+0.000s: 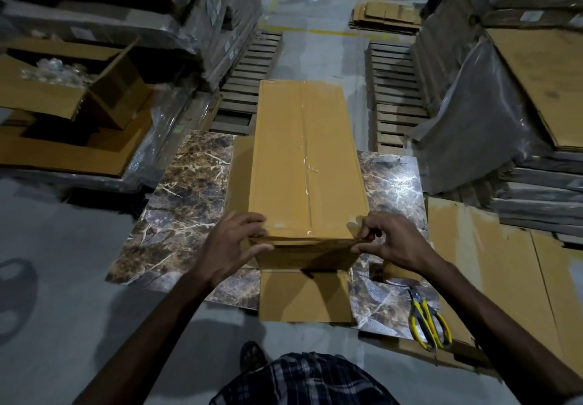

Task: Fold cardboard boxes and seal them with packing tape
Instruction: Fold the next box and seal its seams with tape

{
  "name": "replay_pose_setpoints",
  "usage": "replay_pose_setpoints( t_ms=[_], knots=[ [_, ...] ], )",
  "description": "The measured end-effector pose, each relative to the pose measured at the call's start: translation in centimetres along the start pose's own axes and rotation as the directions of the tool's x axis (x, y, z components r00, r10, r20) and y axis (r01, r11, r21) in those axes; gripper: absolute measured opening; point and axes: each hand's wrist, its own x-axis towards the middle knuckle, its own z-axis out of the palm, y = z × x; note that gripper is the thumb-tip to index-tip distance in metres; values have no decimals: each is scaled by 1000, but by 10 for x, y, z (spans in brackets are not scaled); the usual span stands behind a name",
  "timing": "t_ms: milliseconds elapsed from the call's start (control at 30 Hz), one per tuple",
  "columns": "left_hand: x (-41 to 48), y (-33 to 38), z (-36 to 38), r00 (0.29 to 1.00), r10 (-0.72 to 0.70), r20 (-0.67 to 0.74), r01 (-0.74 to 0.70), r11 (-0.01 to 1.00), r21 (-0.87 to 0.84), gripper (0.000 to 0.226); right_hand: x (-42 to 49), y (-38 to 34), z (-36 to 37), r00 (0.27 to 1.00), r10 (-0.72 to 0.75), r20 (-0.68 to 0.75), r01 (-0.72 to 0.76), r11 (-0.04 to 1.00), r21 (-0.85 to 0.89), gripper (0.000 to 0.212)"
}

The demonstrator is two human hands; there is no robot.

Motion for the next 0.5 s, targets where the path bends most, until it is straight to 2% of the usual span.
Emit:
replay_pose_setpoints(
  t_ms=[167, 333, 500],
  knots=[
    [38, 32, 32, 989, 141, 49, -144, 988, 55, 28, 14, -6, 4, 1000, 20, 23, -21, 1000, 18, 35],
    [73, 76, 61, 967, 233, 106, -248, 955, 165, 44, 18, -2, 5, 998, 37, 41, -40, 998, 57, 37],
    [77, 74, 62, 960, 205, 188, -216, 976, 39, 40, 21, 1, 4, 996, 32, 81, -33, 999, 4, 41]
  ],
)
